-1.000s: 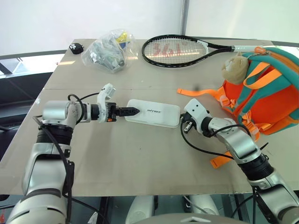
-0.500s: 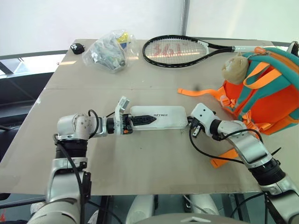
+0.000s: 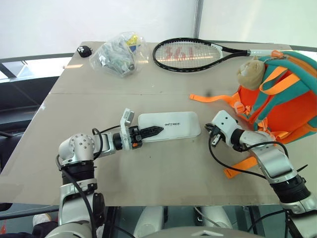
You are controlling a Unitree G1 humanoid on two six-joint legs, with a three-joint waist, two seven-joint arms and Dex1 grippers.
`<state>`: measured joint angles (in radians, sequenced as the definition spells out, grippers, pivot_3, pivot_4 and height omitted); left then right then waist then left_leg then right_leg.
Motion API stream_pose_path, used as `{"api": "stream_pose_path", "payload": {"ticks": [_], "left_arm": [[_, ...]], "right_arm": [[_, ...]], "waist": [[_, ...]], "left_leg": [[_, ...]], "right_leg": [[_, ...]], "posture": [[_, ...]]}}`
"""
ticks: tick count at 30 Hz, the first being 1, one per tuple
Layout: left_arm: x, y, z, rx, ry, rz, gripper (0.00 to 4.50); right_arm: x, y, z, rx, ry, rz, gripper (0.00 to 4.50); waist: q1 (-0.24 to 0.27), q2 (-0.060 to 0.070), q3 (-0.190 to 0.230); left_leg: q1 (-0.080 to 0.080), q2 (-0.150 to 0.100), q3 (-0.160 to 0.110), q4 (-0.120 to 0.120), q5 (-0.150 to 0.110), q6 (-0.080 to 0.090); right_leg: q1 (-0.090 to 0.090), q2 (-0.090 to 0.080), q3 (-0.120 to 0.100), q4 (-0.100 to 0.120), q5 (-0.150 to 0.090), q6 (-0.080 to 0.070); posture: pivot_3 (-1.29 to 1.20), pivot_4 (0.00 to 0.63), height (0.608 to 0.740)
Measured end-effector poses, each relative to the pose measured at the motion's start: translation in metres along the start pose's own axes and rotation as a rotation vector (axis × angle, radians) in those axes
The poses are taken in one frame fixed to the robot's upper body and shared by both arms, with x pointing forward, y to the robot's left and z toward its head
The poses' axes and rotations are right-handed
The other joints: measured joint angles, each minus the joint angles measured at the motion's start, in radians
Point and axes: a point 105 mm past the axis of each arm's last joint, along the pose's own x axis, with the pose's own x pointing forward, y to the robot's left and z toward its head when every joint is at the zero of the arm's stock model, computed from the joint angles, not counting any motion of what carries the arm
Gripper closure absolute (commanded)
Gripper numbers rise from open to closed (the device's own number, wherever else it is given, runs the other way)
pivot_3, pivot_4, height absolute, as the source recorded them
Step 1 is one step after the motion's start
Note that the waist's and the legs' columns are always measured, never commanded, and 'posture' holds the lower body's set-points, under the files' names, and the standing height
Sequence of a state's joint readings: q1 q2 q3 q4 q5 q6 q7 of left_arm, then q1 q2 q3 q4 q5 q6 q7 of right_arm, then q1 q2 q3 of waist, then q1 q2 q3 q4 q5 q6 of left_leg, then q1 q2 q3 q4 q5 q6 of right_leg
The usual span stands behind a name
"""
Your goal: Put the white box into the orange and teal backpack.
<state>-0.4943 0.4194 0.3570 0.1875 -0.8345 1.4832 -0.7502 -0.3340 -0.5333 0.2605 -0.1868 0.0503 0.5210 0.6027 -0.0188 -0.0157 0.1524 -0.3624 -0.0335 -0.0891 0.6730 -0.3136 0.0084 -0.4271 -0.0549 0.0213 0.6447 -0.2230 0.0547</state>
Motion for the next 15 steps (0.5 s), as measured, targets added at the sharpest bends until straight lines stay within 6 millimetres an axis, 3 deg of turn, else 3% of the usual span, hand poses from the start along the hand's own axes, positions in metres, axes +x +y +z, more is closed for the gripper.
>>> {"api": "stream_pose_path", "payload": {"ticks": [1, 3, 4, 5, 6, 7, 10, 13, 15], "left_arm": [[0.0, 0.0, 0.0, 0.001, 0.0, 0.001, 3.37], [0.002, -0.002, 0.001, 0.006, -0.011, -0.007, 3.37], [-0.004, -0.003, 0.0, 0.014, -0.061, -0.011, 3.37], [-0.004, -0.005, 0.001, 0.035, -0.083, -0.008, 3.37], [-0.005, -0.006, 0.002, 0.041, -0.098, -0.011, 3.37], [-0.002, -0.011, 0.005, 0.065, -0.138, -0.021, 3.37], [0.004, -0.018, 0.007, 0.091, -0.172, -0.036, 3.37], [0.002, -0.025, 0.009, 0.118, -0.203, -0.037, 3.37], [0.001, -0.029, 0.01, 0.141, -0.21, -0.036, 3.37]], "right_arm": [[0.0, -0.001, 0.0, 0.001, 0.0, -0.004, 3.79], [-0.007, -0.007, 0.001, 0.025, -0.017, -0.035, 2.91], [-0.06, -0.017, 0.005, 0.134, -0.095, -0.131, 2.66], [-0.098, -0.022, 0.01, 0.228, -0.158, -0.193, 2.1], [-0.111, -0.024, 0.014, 0.247, -0.18, -0.214, 1.76], [-0.141, -0.023, 0.027, 0.282, -0.239, -0.264, 1.1], [-0.171, -0.012, 0.026, 0.351, -0.228, -0.304, 0.04], [-0.192, 0.003, 0.012, 0.451, -0.154, -0.326, 0.01], [-0.197, -0.004, 0.011, 0.465, -0.146, -0.381, 0.01]], "waist": [[0.0, 0.0, 0.0], [0.002, 0.0, 0.0], [0.016, 0.001, 0.0], [0.026, 0.001, 0.0], [0.028, 0.001, 0.0], [0.032, 0.001, 0.0], [0.033, -0.001, -0.001], [0.029, -0.001, -0.001], [0.016, -0.001, -0.001]], "left_leg": [[0.0, 0.0, 0.0, 0.0, 0.0, 0.0], [0.0, 0.0, 0.0, 0.0, 0.0, 0.0], [-0.003, 0.001, -0.003, -0.002, 0.0, 0.0], [-0.005, 0.001, -0.003, -0.003, 0.0, 0.0], [-0.005, 0.001, -0.003, -0.003, 0.0, 0.0], [-0.005, 0.001, -0.004, -0.002, 0.0, 0.0], [0.0, 0.001, -0.003, -0.002, 0.0, 0.0], [0.003, 0.002, 0.0, -0.002, -0.001, 0.001], [0.006, 0.002, 0.003, -0.001, -0.001, 0.001]], "right_leg": [[0.0, 0.0, 0.0, 0.0, 0.0, 0.0], [0.0, 0.0, 0.0, 0.0, 0.0, -0.001], [-0.001, -0.001, -0.001, -0.003, 0.0, -0.001], [-0.002, -0.001, -0.002, -0.004, 0.0, -0.001], [-0.002, -0.002, -0.002, -0.004, 0.0, -0.001], [-0.002, -0.002, -0.001, -0.004, 0.0, -0.001], [0.001, -0.002, 0.0, -0.003, 0.0, -0.001], [0.004, 0.0, 0.001, -0.002, 0.0, -0.001], [0.006, 0.001, 0.004, -0.002, 0.001, -0.002]], "posture": [[0.0, 0.15, 0.74], [0.0, 0.15, 0.74], [0.0, 0.15, 0.74], [0.0, 0.15, 0.74], [0.0, 0.15, 0.74], [0.0, 0.15, 0.74], [0.0, 0.15, 0.74], [0.0, 0.15, 0.74], [0.0, 0.15, 0.74]]}}
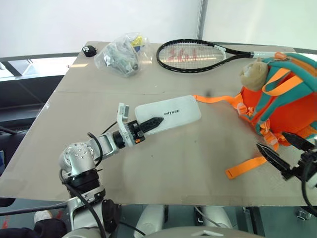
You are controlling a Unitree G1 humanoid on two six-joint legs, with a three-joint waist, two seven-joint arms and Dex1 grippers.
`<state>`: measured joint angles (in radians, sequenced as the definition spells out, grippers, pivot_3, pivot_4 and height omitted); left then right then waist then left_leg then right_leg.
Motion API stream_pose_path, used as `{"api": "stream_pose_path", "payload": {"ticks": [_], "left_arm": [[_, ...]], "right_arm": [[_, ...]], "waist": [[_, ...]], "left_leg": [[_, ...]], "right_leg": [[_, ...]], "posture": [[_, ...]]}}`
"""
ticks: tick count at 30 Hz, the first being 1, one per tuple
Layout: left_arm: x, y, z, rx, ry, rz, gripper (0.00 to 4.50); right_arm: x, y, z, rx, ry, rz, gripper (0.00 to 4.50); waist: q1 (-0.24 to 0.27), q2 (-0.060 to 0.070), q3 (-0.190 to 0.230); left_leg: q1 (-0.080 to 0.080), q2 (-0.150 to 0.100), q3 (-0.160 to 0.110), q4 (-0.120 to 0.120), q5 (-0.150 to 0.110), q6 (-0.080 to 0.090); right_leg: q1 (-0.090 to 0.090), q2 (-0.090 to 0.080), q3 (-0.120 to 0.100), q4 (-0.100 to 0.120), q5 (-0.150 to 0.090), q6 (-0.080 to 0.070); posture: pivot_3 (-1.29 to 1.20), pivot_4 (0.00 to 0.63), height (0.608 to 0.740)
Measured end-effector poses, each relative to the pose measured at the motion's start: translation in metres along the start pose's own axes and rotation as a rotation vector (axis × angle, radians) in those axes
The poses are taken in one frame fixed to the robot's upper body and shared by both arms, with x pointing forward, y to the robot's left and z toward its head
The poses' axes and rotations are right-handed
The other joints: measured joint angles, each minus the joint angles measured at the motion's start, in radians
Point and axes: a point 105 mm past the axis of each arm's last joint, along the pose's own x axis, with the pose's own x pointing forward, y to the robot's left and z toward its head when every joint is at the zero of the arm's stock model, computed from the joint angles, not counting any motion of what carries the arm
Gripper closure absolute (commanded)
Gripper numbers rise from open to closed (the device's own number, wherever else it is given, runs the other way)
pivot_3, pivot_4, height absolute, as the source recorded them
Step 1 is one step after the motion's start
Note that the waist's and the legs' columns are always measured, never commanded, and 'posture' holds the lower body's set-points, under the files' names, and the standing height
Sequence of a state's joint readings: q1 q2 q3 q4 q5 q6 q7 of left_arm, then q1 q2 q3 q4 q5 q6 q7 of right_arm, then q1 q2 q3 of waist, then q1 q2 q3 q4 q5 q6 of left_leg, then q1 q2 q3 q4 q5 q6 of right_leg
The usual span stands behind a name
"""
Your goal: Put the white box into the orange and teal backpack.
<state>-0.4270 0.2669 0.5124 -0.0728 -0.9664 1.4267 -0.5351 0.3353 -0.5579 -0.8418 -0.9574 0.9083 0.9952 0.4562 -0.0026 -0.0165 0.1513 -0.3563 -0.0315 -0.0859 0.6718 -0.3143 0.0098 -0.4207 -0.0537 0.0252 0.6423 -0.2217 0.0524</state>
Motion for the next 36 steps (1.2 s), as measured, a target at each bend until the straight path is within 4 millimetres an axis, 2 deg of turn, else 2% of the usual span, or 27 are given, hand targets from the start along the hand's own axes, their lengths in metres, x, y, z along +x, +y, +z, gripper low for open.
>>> {"api": "stream_pose_path", "payload": {"ticks": [4, 9, 10, 12, 15, 18, 21, 22, 23, 27, 29, 30, 31, 33, 36], "left_arm": [[0.004, -0.005, 0.0, 0.023, 0.002, -0.008, 3.37], [0.008, -0.009, 0.004, 0.066, -0.009, -0.004, 3.37], [0.007, -0.012, 0.006, 0.085, -0.02, -0.008, 3.37], [0.007, -0.018, 0.01, 0.114, -0.039, -0.023, 3.37], [0.004, -0.02, 0.014, 0.138, -0.073, -0.013, 3.37], [-0.002, -0.018, 0.011, 0.143, -0.092, 0.009, 3.37], [-0.009, -0.014, 0.012, 0.138, -0.127, 0.026, 3.37], [-0.01, -0.014, 0.015, 0.142, -0.145, 0.027, 3.37], [-0.011, -0.014, 0.017, 0.148, -0.16, 0.032, 3.37], [-0.009, -0.019, 0.034, 0.193, -0.234, 0.03, 3.37], [-0.009, -0.021, 0.046, 0.208, -0.281, 0.029, 3.37], [-0.008, -0.021, 0.048, 0.209, -0.288, 0.029, 3.37], [-0.009, -0.02, 0.054, 0.214, -0.31, 0.029, 3.37], [-0.012, -0.02, 0.061, 0.225, -0.335, 0.038, 3.37], [-0.019, -0.021, 0.072, 0.26, -0.368, 0.055, 3.37]], "right_arm": [[0.025, -0.025, 0.024, -0.002, -0.1, -0.112, 0.01], [0.066, -0.041, 0.025, 0.034, -0.08, -0.152, 0.01], [0.08, -0.043, 0.03, 0.056, -0.102, -0.149, 0.01], [0.096, -0.044, 0.036, 0.057, -0.121, -0.143, 0.01], [0.113, -0.048, 0.043, 0.032, -0.138, -0.151, 0.76], [0.122, -0.055, 0.04, 0.007, -0.127, -0.158, 2.17], [0.129, -0.056, 0.043, -0.093, -0.127, -0.127, 3.73], [0.132, -0.055, 0.044, -0.121, -0.13, -0.105, 4.19], [0.135, -0.054, 0.046, -0.143, -0.132, -0.078, 4.45], [0.149, -0.045, 0.064, -0.227, -0.165, 0.102, 4.45], [0.153, -0.027, 0.084, -0.229, -0.231, 0.265, 4.45], [0.153, -0.023, 0.089, -0.231, -0.249, 0.292, 4.45], [0.15, -0.007, 0.106, -0.236, -0.305, 0.407, 4.45], [0.144, 0.007, 0.121, -0.256, -0.349, 0.506, 4.45], [0.135, 0.025, 0.118, -0.276, -0.329, 0.647, 4.45]], "waist": [[-0.013, -0.002, 0.001], [-0.009, -0.002, 0.001], [-0.01, -0.002, 0.001], [-0.009, -0.002, 0.001], [-0.01, -0.001, 0.0], [-0.008, -0.001, 0.0], [-0.008, -0.001, 0.0], [-0.008, -0.001, 0.0], [-0.009, -0.001, 0.0], [-0.013, -0.001, 0.001], [-0.016, -0.001, 0.001], [-0.017, -0.001, 0.001], [-0.017, -0.001, 0.001], [-0.016, -0.001, 0.001], [-0.013, -0.001, 0.001]], "left_leg": [[0.012, -0.001, 0.002, 0.0, -0.002, 0.003], [0.009, 0.0, 0.0, -0.001, 0.001, -0.002], [0.009, 0.0, 0.0, -0.002, 0.001, -0.002], [0.007, 0.001, 0.0, -0.003, 0.001, -0.002], [0.002, 0.001, 0.0, -0.003, 0.001, -0.002], [-0.006, 0.0, 0.0, -0.002, 0.001, -0.002], [-0.006, -0.001, 0.0, -0.001, 0.001, -0.002], [-0.005, -0.001, 0.0, 0.0, 0.001, -0.002], [-0.005, -0.001, 0.0, 0.0, 0.001, -0.002], [-0.004, -0.001, 0.002, 0.001, 0.001, -0.002], [-0.004, 0.0, 0.001, 0.001, 0.001, -0.002], [-0.004, 0.001, 0.001, 0.001, 0.001, -0.002], [-0.005, 0.001, 0.0, 0.0, 0.001, -0.002], [-0.007, 0.001, -0.001, -0.002, 0.001, -0.002], [-0.012, 0.002, -0.002, -0.002, 0.001, -0.002]], "right_leg": [[0.013, 0.004, 0.002, -0.002, -0.001, -0.002], [0.009, 0.005, 0.001, 0.0, 0.0, -0.001], [0.008, 0.005, 0.001, -0.001, 0.0, -0.001], [0.005, 0.004, 0.001, -0.001, 0.0, 0.0], [0.0, 0.003, 0.0, -0.002, 0.0, 0.0], [-0.006, 0.001, 0.0, -0.001, 0.0, 0.0], [-0.006, 0.002, 0.0, -0.001, 0.0, 0.0], [-0.006, 0.002, -0.001, -0.001, 0.0, 0.0], [-0.005, 0.002, 0.0, 0.0, 0.0, 0.0], [-0.005, 0.003, 0.001, -0.001, 0.001, -0.002], [-0.005, 0.004, 0.001, 0.0, 0.001, -0.002], [-0.006, 0.004, 0.001, 0.0, 0.001, -0.002], [-0.007, 0.005, 0.0, 0.0, 0.001, -0.001], [-0.008, 0.003, -0.001, -0.001, 0.001, -0.001], [-0.013, 0.0, -0.003, -0.003, 0.001, -0.001]], "posture": [[0.0, 0.15, 0.74], [0.0, 0.15, 0.74], [0.0, 0.15, 0.74], [0.0, 0.15, 0.74], [0.0, 0.15, 0.74], [0.0, 0.15, 0.74], [0.0, 0.15, 0.74], [0.0, 0.15, 0.74], [0.0, 0.15, 0.74], [0.0, 0.15, 0.74], [0.0, 0.15, 0.74], [0.0, 0.15, 0.74], [0.0, 0.15, 0.74], [0.0, 0.15, 0.74], [0.0, 0.15, 0.74]]}}
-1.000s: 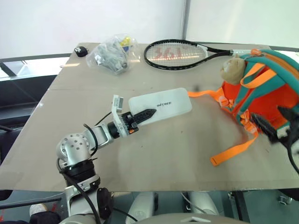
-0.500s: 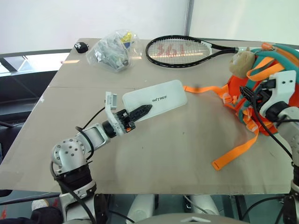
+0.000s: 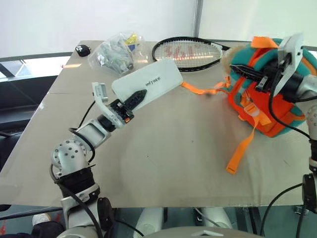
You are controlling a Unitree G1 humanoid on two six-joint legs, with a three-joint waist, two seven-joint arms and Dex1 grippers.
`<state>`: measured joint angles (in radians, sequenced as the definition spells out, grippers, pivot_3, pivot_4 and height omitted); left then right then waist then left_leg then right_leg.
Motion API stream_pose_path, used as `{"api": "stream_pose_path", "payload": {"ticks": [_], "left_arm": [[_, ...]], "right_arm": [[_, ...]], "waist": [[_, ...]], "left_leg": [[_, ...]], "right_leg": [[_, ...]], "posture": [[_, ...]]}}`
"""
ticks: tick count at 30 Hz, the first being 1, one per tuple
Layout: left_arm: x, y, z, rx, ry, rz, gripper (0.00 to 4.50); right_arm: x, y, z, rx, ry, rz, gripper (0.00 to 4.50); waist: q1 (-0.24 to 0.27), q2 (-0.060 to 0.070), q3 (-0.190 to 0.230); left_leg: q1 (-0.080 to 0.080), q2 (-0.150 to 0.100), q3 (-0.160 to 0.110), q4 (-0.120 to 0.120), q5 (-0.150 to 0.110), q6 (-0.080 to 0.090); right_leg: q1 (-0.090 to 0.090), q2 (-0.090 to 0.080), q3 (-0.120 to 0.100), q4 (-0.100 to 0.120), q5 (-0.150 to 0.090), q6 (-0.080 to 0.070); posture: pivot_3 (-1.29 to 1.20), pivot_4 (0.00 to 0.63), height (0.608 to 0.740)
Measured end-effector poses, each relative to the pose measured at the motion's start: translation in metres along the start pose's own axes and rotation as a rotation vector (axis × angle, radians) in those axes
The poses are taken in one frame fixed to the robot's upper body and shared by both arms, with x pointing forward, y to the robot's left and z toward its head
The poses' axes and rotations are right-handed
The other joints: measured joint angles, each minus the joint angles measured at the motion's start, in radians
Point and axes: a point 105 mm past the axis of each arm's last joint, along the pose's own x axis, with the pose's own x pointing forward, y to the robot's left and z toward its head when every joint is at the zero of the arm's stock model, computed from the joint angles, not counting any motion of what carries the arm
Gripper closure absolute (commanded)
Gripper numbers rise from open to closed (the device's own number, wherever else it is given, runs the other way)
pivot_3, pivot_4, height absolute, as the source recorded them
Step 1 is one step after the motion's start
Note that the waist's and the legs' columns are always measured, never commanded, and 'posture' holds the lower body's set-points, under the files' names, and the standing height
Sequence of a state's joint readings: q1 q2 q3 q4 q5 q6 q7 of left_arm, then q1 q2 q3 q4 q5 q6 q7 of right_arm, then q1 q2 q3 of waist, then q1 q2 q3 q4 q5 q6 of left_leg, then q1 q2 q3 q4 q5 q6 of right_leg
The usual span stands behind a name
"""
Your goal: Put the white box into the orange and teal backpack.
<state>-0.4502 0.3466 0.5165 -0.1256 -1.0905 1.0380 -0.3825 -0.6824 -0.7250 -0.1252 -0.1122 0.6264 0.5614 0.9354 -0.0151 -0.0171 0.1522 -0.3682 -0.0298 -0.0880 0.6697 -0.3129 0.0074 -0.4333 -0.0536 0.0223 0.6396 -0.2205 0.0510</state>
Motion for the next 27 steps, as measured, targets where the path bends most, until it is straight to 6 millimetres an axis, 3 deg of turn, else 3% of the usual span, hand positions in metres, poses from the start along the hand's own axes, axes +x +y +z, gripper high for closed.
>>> {"api": "stream_pose_path", "payload": {"ticks": [3, 6, 10, 14, 19, 21, 27], "left_arm": [[-0.009, -0.003, 0.017, 0.063, 0.009, -0.011, 3.37], [-0.015, -0.009, 0.029, 0.108, 0.023, -0.042, 3.37], [-0.015, -0.025, 0.024, 0.163, 0.136, -0.147, 3.37], [-0.017, -0.048, 0.018, 0.283, 0.26, -0.301, 3.37], [0.003, -0.058, -0.001, 0.553, 0.333, -0.437, 3.37], [0.014, -0.061, 0.0, 0.662, 0.313, -0.479, 3.37], [0.037, -0.059, 0.01, 0.761, 0.243, -0.525, 3.37]], "right_arm": [[-0.011, 0.042, -0.016, 0.055, 0.087, 0.209, 4.45], [-0.02, 0.058, -0.02, 0.116, 0.104, 0.275, 4.45], [-0.034, 0.064, -0.003, 0.122, 0.107, 0.291, 4.45], [-0.047, 0.061, -0.016, 0.135, 0.198, 0.241, 4.45], [-0.057, 0.063, -0.033, 0.151, 0.271, 0.233, 4.45], [-0.063, 0.063, -0.033, 0.16, 0.274, 0.229, 4.45], [-0.075, 0.062, -0.026, 0.149, 0.275, 0.216, 4.45]], "waist": [[0.004, 0.0, 0.0], [0.004, 0.0, 0.0], [0.006, 0.0, 0.0], [0.007, 0.0, 0.0], [0.012, 0.0, 0.0], [0.016, 0.0, 0.0], [0.027, 0.0, 0.0]], "left_leg": [[-0.012, 0.0, -0.004, 0.003, 0.0, 0.0], [-0.014, -0.002, -0.001, 0.006, 0.0, 0.0], [-0.013, -0.003, -0.002, 0.007, 0.0, 0.0], [-0.011, -0.003, 0.0, 0.007, 0.0, 0.0], [-0.011, -0.003, 0.001, 0.007, 0.0, 0.0], [-0.012, -0.003, 0.001, 0.008, 0.0, 0.0], [-0.013, -0.002, 0.001, 0.012, 0.0, 0.001]], "right_leg": [[-0.008, -0.001, -0.004, 0.002, 0.0, 0.0], [-0.011, -0.005, -0.007, 0.001, 0.0, 0.0], [-0.01, -0.006, -0.009, 0.003, 0.001, -0.001], [-0.008, -0.001, -0.009, 0.003, 0.001, -0.002], [-0.008, -0.001, -0.008, 0.003, 0.001, -0.001], [-0.008, -0.001, -0.008, 0.002, 0.001, -0.001], [-0.008, 0.0, -0.009, 0.003, 0.002, -0.001]], "posture": [[0.0, 0.15, 0.74], [0.0, 0.15, 0.74], [0.0, 0.15, 0.74], [0.0, 0.15, 0.74], [0.0, 0.15, 0.74], [0.0, 0.15, 0.74], [0.0, 0.15, 0.74]]}}
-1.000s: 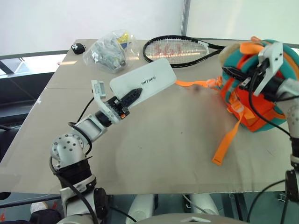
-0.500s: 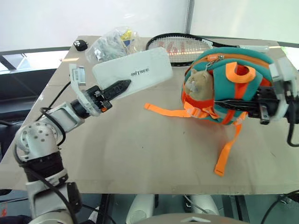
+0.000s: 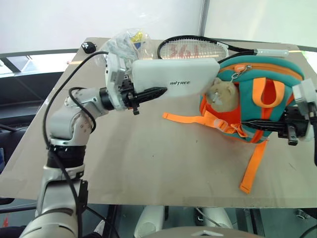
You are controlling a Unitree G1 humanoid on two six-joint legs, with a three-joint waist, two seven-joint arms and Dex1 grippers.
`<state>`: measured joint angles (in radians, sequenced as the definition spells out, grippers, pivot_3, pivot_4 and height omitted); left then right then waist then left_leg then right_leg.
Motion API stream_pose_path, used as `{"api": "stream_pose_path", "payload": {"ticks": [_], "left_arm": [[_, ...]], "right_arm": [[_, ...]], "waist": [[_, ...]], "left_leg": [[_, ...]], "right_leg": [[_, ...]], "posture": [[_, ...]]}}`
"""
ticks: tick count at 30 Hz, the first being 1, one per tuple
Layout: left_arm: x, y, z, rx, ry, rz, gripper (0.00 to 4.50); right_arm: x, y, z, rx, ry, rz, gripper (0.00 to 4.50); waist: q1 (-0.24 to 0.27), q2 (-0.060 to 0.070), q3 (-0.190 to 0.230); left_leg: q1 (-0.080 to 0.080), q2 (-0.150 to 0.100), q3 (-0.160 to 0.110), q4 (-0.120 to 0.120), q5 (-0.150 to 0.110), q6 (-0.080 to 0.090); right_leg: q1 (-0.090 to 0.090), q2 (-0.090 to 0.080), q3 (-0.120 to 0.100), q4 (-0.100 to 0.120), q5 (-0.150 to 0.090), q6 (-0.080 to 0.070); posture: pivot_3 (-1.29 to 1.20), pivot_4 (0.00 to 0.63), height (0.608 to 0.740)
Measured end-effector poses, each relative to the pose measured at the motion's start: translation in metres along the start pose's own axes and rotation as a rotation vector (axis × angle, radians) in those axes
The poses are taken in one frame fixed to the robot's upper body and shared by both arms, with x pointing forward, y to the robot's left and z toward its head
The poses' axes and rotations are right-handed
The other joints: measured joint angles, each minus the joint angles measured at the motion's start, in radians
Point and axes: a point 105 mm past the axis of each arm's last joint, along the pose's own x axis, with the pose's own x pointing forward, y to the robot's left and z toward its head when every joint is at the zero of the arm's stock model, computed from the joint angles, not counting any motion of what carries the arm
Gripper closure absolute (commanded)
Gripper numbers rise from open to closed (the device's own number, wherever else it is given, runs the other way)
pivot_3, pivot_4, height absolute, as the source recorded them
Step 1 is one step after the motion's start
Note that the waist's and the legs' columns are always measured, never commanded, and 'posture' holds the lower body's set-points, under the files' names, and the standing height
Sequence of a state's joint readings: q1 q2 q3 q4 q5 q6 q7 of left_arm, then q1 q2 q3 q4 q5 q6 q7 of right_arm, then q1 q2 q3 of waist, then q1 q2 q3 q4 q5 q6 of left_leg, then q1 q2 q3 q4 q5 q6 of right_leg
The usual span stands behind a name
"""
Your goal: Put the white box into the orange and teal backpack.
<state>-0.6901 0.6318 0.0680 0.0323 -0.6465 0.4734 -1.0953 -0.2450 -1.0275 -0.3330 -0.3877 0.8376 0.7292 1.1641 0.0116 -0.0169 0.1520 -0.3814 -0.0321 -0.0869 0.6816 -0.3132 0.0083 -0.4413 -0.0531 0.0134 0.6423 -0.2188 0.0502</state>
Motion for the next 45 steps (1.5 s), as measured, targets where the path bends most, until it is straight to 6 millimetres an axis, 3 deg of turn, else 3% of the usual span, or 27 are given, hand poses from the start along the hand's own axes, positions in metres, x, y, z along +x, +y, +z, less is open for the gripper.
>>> {"api": "stream_pose_path", "payload": {"ticks": [4, 10, 15, 20, 24, 29, 37, 42, 44, 45], "left_arm": [[0.0, 0.007, 0.003, 0.058, -0.015, -0.014, 3.37], [0.01, 0.003, -0.013, 0.054, -0.003, -0.07, 3.37], [0.037, -0.011, -0.022, 0.076, -0.025, -0.167, 3.37], [0.065, -0.012, -0.023, 0.108, -0.018, -0.23, 3.37], [0.104, -0.02, -0.018, 0.134, 0.028, -0.348, 3.37], [0.124, -0.032, -0.017, 0.137, 0.063, -0.475, 3.37], [0.172, -0.053, -0.03, 0.153, 0.161, -0.554, 3.37], [0.206, -0.077, -0.057, 0.201, 0.269, -0.57, 3.37], [0.21, -0.078, -0.064, 0.208, 0.285, -0.548, 3.37], [0.213, -0.079, -0.066, 0.211, 0.288, -0.543, 2.87]], "right_arm": [[-0.005, 0.0, -0.002, 0.005, 0.014, -0.015, 4.45], [-0.009, -0.001, 0.0, -0.002, 0.003, -0.03, 4.45], [-0.011, 0.002, 0.005, -0.012, -0.02, -0.019, 4.45], [-0.009, 0.008, 0.009, 0.005, -0.042, 0.027, 4.45], [-0.001, 0.016, 0.013, -0.017, -0.045, 0.084, 4.45], [0.003, 0.02, 0.012, -0.02, -0.05, 0.113, 4.45], [0.011, 0.026, 0.02, -0.045, -0.085, 0.173, 4.45], [0.017, 0.03, 0.022, -0.056, -0.095, 0.186, 4.45], [0.017, 0.031, 0.02, -0.046, -0.091, 0.174, 4.45], [0.017, 0.031, 0.018, -0.039, -0.088, 0.167, 4.5]], "waist": [[0.0, 0.0, 0.0], [0.003, 0.0, 0.0], [0.004, 0.0, 0.0], [0.003, 0.0, 0.0], [0.003, 0.0, 0.0], [-0.006, 0.0, 0.0], [0.004, 0.0, 0.0], [0.002, 0.0, 0.0], [0.003, 0.0, 0.0], [0.004, 0.0, 0.0]], "left_leg": [[0.0, 0.0, 0.0, 0.002, -0.001, 0.001], [0.0, 0.0, 0.0, 0.004, -0.001, 0.002], [0.001, 0.0, 0.0, 0.005, -0.001, 0.002], [0.001, -0.001, 0.002, 0.005, -0.001, 0.002], [0.002, -0.003, 0.001, 0.006, -0.001, 0.003], [0.002, -0.002, 0.003, 0.006, -0.001, 0.003], [0.002, -0.003, 0.002, 0.007, -0.002, 0.003], [0.002, -0.003, 0.002, 0.007, -0.002, 0.004], [0.003, -0.003, 0.002, 0.007, -0.002, 0.004], [0.003, -0.003, 0.002, 0.007, -0.002, 0.004]], "right_leg": [[0.001, 0.0, 0.0, 0.0, 0.0, 0.001], [0.003, 0.0, -0.001, 0.0, 0.002, 0.003], [0.004, 0.0, -0.001, 0.0, 0.002, 0.004], [0.005, 0.0, -0.003, 0.0, 0.002, 0.004], [0.008, 0.0, -0.005, -0.001, 0.003, 0.005], [0.008, 0.002, -0.004, -0.001, 0.003, 0.005], [0.009, 0.002, -0.004, -0.001, 0.003, 0.006], [0.009, 0.001, -0.003, -0.001, 0.003, 0.006], [0.009, 0.001, -0.003, -0.001, 0.003, 0.006], [0.009, 0.001, -0.003, -0.001, 0.003, 0.006]], "posture": [[0.0, 0.15, 0.74], [0.0, 0.15, 0.74], [0.0, 0.15, 0.74], [0.0, 0.15, 0.74], [0.0, 0.15, 0.74], [0.0, 0.15, 0.74], [0.0, 0.15, 0.74], [0.0, 0.15, 0.74], [0.0, 0.15, 0.74], [0.0, 0.15, 0.74]]}}
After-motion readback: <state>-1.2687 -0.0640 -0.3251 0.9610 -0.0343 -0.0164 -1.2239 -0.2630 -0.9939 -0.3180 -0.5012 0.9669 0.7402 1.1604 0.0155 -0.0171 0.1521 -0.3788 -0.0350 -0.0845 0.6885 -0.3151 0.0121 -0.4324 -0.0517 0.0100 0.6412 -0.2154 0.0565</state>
